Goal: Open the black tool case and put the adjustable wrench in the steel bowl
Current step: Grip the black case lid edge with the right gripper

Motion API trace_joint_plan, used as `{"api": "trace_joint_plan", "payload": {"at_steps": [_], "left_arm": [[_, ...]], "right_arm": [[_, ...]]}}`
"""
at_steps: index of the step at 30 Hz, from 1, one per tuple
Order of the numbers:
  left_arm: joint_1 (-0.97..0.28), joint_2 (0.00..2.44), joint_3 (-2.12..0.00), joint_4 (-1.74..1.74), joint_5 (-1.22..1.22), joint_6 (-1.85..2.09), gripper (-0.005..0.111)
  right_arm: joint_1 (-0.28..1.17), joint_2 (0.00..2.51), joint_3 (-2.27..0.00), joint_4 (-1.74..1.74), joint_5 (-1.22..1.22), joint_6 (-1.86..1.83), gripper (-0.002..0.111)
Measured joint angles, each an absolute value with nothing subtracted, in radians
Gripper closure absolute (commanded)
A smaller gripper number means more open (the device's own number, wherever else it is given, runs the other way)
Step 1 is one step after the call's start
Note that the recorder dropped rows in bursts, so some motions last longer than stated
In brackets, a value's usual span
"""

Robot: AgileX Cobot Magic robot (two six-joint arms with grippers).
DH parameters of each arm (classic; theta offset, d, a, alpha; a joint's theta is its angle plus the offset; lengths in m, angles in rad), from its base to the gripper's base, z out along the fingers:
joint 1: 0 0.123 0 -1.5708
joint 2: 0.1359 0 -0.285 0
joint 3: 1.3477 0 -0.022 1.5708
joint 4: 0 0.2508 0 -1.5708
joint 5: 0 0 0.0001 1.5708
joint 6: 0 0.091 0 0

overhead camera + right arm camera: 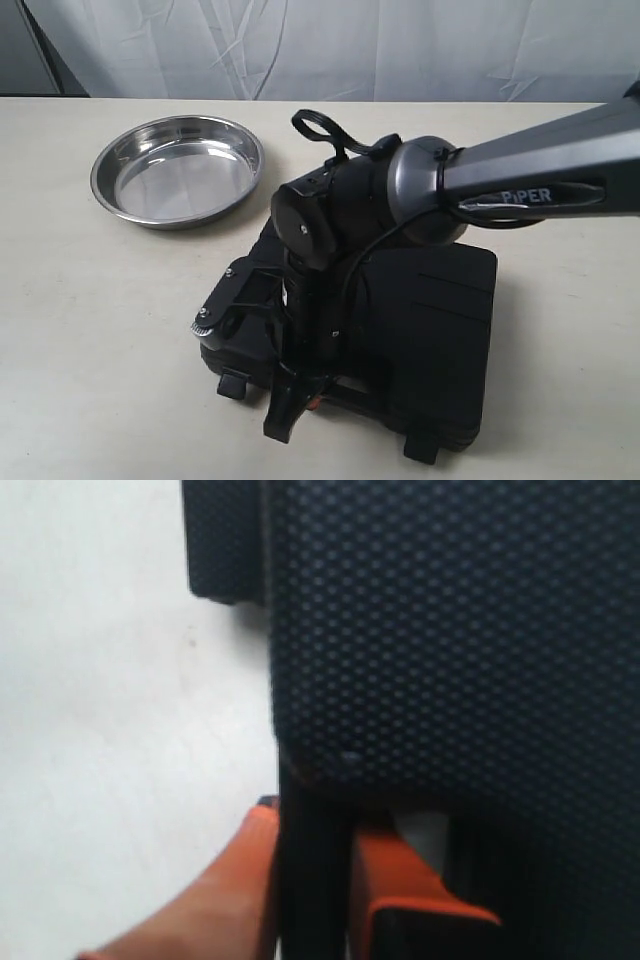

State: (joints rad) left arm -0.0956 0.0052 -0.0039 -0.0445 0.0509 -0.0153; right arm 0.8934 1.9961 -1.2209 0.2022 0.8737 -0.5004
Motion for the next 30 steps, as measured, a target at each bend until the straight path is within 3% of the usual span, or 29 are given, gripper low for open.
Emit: {"api": "trace_joint_plan", "payload": {"at_steps": [11,26,30], "left_arm": [[-0.096,0.005,-0.004,-0.044,0.051,-0.015,0.107],[-0.096,0.005,-0.004,-0.044,0.051,-0.015,0.107],[-0.096,0.005,-0.004,-0.044,0.051,-0.015,0.107]], "right_arm": [[0.893,1.982,-1.221,0.2,0.876,-0.5,0.089],[0.893,1.982,-1.221,0.2,0.876,-0.495,0.088],[0.893,1.982,-1.221,0.202,0.879,-0.495,0.079]]}}
